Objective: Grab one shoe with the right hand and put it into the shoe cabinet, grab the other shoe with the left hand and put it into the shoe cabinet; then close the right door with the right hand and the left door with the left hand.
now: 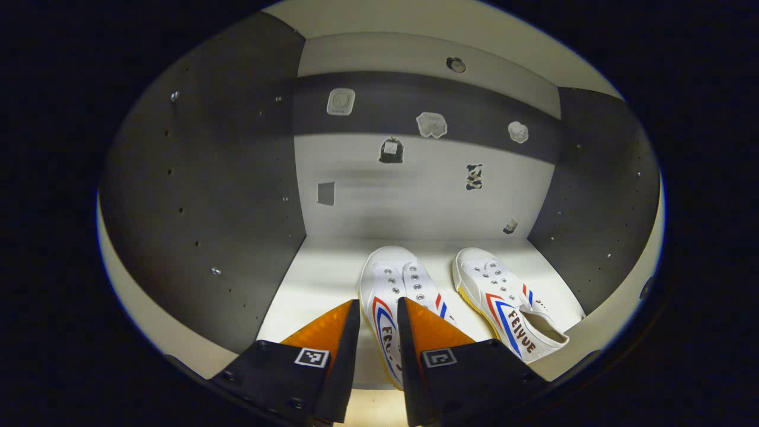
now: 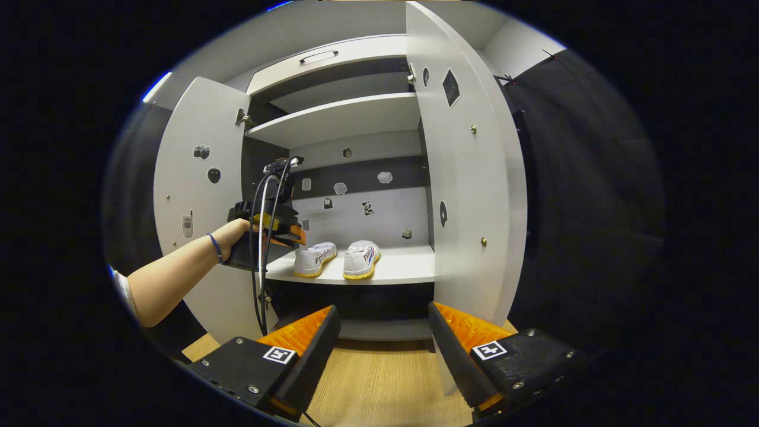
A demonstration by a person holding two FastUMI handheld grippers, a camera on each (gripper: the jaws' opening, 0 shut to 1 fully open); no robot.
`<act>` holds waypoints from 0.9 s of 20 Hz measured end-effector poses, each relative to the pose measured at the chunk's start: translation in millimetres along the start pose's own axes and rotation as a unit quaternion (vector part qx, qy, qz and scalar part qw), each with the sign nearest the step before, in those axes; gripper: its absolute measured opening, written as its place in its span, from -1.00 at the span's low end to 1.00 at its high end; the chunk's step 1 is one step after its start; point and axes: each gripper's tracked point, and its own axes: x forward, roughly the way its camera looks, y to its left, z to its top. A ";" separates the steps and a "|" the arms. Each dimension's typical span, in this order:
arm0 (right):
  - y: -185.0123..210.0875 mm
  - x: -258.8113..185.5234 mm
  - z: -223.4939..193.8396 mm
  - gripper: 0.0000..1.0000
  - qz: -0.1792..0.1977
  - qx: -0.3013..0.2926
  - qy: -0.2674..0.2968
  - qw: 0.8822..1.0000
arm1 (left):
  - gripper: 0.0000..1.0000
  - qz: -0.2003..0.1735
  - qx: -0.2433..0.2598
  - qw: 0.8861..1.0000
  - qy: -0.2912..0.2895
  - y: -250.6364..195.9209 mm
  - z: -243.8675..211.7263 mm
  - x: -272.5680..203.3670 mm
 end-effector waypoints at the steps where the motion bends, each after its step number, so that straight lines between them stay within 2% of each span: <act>1: -1.6 -2.7 0.9 0.86 0.001 0.000 -0.002 1.000 | -0.05 0.001 0.007 1.000 -0.013 -2.4 7.6 -10.9; 2: -3.2 -5.7 2.8 0.86 0.002 0.000 -0.003 1.000 | 0.14 0.002 0.010 1.000 -0.027 -4.2 15.0 -23.0; 4: -7.8 -11.8 5.7 0.86 0.004 -0.004 -0.006 1.000 | 0.29 0.005 0.013 0.998 -0.058 -6.2 30.0 -50.0; 5: -10.7 -14.8 7.4 0.86 0.005 -0.005 -0.008 1.000 | 0.21 0.007 0.012 0.997 -0.072 -7.0 35.2 -64.7; 8: -23.2 -22.8 11.0 0.86 0.005 -0.007 -0.011 1.000 | 0.66 0.007 0.016 0.994 -0.111 -12.7 44.3 -108.9; 10: -32.4 -28.2 12.8 0.86 0.002 -0.003 -0.014 1.000 | 0.68 0.010 0.020 0.991 -0.133 -14.0 45.9 -137.3; 14: -52.3 -36.2 13.1 0.85 -0.005 -0.001 -0.013 1.000 | 0.94 0.008 0.001 0.987 -0.162 -16.7 34.6 -190.2; 18: -80.9 -48.2 13.5 0.85 -0.019 -0.002 -0.014 1.000 | 0.93 0.027 -0.008 0.979 -0.200 -6.2 26.1 -239.9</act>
